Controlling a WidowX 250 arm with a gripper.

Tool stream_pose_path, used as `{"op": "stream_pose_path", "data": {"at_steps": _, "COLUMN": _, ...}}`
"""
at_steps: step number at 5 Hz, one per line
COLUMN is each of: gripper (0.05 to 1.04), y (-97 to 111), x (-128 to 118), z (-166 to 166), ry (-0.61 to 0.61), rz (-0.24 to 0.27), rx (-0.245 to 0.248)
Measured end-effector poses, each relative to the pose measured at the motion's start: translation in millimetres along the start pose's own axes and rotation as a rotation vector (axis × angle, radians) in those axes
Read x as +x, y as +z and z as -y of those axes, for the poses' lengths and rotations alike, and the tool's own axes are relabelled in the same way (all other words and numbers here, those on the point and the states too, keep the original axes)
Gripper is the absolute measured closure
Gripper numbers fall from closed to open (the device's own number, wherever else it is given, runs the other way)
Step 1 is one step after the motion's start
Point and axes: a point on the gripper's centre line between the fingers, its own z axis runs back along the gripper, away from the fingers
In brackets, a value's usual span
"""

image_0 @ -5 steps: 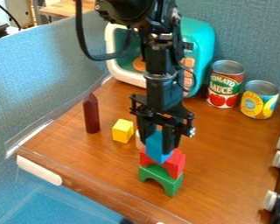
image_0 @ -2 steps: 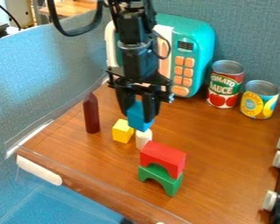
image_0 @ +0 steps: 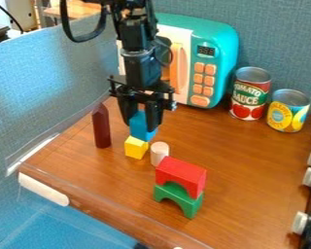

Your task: Remove the blue cube from the arch and put on the left side of the table

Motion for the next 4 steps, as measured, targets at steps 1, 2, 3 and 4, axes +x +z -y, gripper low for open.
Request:
{"op": "stream_pose_path", "data": {"at_steps": 1, "gripper": 0.518, "y": -9, "x": 0, "z": -13, "ry": 0.013, "rz": -0.042, "rx": -0.011}}
{"op": "stream_pose_path", "data": {"at_steps": 2, "gripper": 0.518, "y": -9, "x": -10, "z": -25, "ry": 0.039, "rz": -0.077, "rx": -0.009}}
{"op": "stream_pose_path", "data": {"at_steps": 3, "gripper": 0.518, "y": -14, "x": -20, "z": -21, "ry": 0.040, "rz": -0.118, "rx": -0.033}}
{"op": "stream_pose_path", "data": {"at_steps": 4, "gripper": 0.518, "y": -21, "x": -25, "z": -17, "ry": 0.020, "rz": -0.125, "rx": -0.053}}
